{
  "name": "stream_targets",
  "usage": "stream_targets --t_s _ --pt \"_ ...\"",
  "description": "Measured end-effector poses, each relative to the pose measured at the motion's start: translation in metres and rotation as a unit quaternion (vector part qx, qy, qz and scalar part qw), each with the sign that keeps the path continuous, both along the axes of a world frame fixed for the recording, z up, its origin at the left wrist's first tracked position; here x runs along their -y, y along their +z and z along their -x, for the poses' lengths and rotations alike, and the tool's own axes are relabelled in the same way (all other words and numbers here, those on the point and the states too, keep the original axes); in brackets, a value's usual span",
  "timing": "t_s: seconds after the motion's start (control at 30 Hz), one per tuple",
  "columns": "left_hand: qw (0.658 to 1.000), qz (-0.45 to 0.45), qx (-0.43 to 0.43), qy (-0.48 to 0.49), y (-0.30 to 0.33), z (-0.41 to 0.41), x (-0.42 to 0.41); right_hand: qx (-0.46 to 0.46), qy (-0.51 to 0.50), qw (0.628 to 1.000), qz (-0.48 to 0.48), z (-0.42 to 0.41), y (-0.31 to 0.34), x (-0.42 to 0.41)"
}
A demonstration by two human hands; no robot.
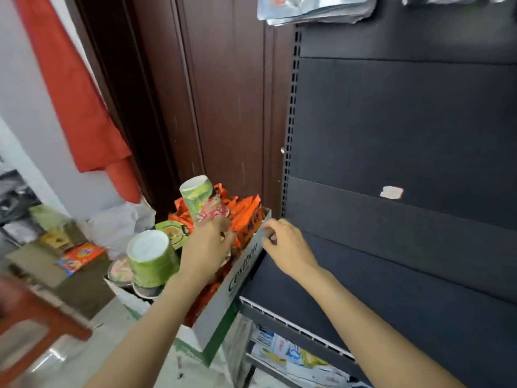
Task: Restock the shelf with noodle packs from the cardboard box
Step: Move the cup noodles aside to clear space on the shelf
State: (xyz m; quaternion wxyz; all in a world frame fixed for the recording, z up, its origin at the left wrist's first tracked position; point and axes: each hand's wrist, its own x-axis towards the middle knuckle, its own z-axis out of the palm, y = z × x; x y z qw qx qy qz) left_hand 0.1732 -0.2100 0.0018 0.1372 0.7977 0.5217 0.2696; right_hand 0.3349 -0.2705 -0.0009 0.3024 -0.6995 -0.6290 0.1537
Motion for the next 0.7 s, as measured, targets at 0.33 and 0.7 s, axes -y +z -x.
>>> stream_targets --t_s 0.33,0.7 --pt "0.997 0.004 -0.013 0.077 0.010 0.058 -0.117 -0.013 0.080 0.996 0.022 0.058 -0.020 -0.133" --pt "0.983 0.183 -0.015 -0.011 0.010 0.066 -0.206 -0.068 0.044 0.996 0.022 0.087 -0.026 -0.187"
